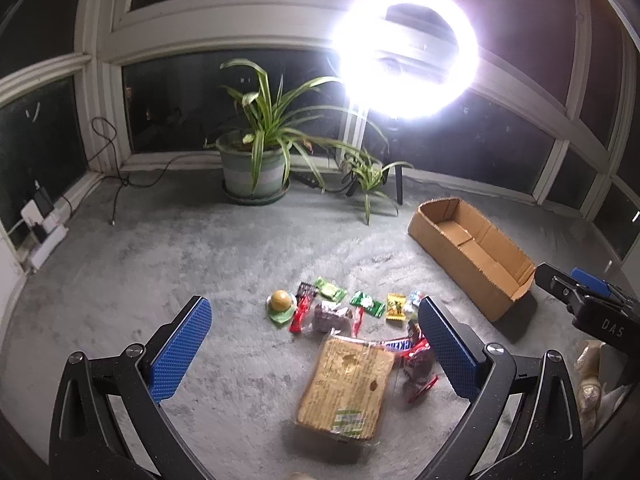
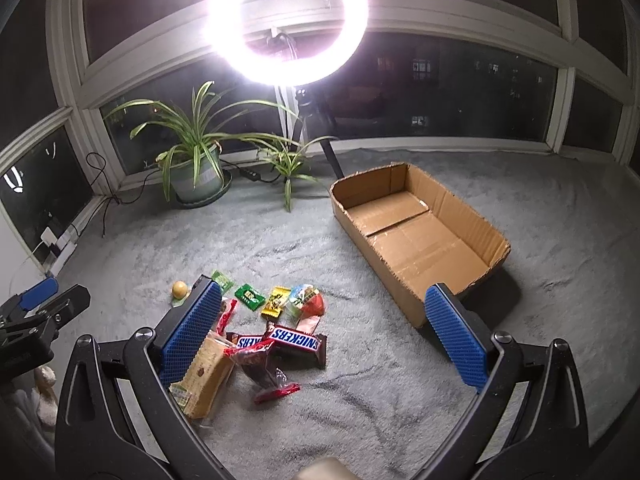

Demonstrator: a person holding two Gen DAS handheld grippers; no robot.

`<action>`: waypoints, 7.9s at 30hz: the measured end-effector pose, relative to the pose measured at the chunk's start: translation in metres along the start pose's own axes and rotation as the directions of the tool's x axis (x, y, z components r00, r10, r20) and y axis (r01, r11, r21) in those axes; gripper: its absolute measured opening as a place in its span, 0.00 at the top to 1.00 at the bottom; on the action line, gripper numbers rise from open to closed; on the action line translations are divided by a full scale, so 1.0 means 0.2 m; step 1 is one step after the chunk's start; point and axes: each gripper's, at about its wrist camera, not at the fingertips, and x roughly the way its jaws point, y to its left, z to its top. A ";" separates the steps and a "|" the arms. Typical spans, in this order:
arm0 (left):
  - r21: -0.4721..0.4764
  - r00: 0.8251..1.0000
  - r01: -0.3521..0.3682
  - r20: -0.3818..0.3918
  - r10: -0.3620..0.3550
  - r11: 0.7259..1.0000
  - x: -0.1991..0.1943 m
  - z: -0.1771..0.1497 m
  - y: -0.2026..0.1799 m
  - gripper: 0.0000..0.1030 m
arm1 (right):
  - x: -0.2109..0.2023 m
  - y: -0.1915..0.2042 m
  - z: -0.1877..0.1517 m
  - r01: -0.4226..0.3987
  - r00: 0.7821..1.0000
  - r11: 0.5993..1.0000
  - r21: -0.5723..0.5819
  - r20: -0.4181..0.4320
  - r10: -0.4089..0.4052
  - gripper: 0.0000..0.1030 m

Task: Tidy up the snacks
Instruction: 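Lower the right tool onto the bagged bread loaf and close on it, then carry the bread loaf with the right tool into the cardboard box and release, then grasp the Snickers bar with the right tool while the left tool grasps the dried-meat bag, then carry both snacks over the box and open both tools to drop them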

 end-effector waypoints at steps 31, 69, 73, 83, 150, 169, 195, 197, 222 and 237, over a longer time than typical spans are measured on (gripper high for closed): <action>-0.189 0.905 0.241 -0.310 -0.291 0.952 0.39 -0.32 0.23 0.56 | 0.46 0.27 -0.43 -0.427 0.784 0.879 0.213 -0.396 0.478 0.46; -0.165 0.882 0.289 -0.338 -0.329 0.943 0.38 -0.38 0.13 0.67 | 0.57 0.32 -0.39 -0.491 0.728 0.848 0.199 -0.441 0.525 0.70; -0.152 0.897 0.295 -0.296 -0.329 0.943 0.32 -0.32 0.08 0.67 | 0.50 0.29 -0.31 -0.502 0.748 0.847 0.173 -0.405 0.526 0.70; -0.115 0.903 0.346 -0.227 -0.364 0.931 0.33 -0.18 -0.15 0.67 | 0.39 0.07 -0.12 -0.486 0.800 0.863 0.137 -0.328 0.503 0.70; 0.035 0.936 0.314 -0.177 -0.304 0.949 0.56 0.16 -0.55 0.65 | 0.34 -0.49 0.15 -0.284 0.942 0.958 0.025 -0.179 0.284 0.47; -0.118 0.907 0.267 -0.305 -0.290 0.957 0.43 -0.25 -0.26 0.59 | 0.61 -0.07 -0.16 -0.429 0.845 0.869 -0.247 -0.449 0.290 0.47; -0.160 0.924 0.110 -0.347 -0.160 0.981 0.62 -0.44 -0.47 0.59 | 0.87 0.11 -0.25 -0.598 0.743 0.658 -0.457 -0.624 0.242 0.65; -0.148 0.926 0.109 -0.344 -0.155 0.983 0.61 -0.44 -0.47 0.62 | 0.87 0.11 -0.25 -0.609 0.736 0.652 -0.453 -0.630 0.250 0.70; -0.149 0.948 0.182 -0.237 -0.214 0.972 0.48 -0.24 -0.44 0.72 | 0.65 -0.09 -0.01 -0.572 0.786 0.740 -0.354 -0.495 0.371 0.71; -0.039 0.952 0.271 -0.138 -0.274 0.962 0.59 0.14 -0.66 0.72 | 0.62 -0.48 0.40 -0.404 0.898 0.874 -0.272 -0.303 0.320 0.71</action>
